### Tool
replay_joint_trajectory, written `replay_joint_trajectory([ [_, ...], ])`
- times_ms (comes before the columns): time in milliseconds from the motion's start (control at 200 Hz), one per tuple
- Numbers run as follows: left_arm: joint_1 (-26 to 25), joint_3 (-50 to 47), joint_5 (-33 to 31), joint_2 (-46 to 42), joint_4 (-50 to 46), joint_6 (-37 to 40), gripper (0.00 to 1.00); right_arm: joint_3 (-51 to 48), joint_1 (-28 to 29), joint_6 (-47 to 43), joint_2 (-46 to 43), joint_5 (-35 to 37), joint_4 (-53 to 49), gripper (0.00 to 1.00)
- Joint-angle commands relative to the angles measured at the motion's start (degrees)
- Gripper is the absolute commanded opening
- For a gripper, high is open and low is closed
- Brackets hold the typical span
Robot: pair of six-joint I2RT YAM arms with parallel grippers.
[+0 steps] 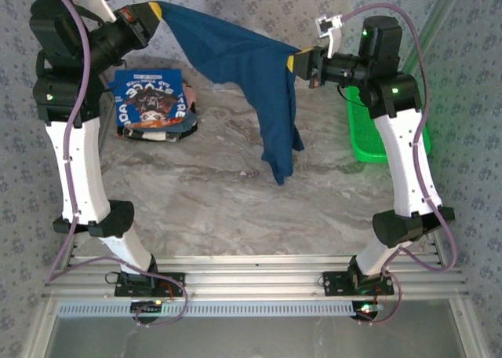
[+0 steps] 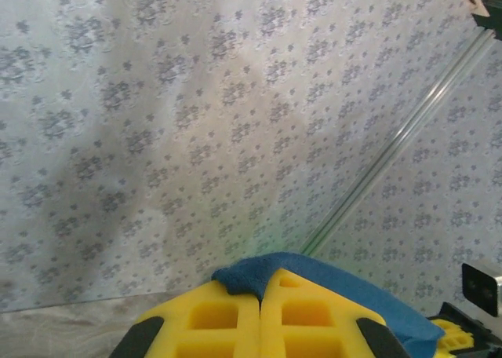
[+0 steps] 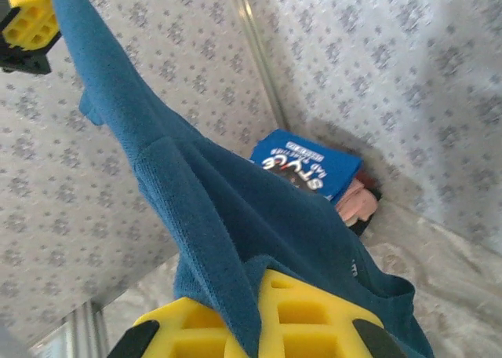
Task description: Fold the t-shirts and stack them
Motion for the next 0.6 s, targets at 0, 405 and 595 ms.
replay_joint_trajectory([
  [0, 3.7, -0.4, -5.5, -2.8, -2.9, 3.3, 0.00, 2.2, 1.7, -0.7, 1.1, -1.9, -11.3, 0.00],
  [405, 6.3, -46.3, -16.0, -21.9, 1.1, 7.9, 0.00, -14.1, 13.5, 2.0, 14.7, 6.1, -9.7, 0.08],
  [595, 6.7, -60.8, -13.9, -26.3, 5.3, 6.0, 0.00, -18.9, 11.9, 0.0, 12.7, 14.2, -11.4, 0.50],
])
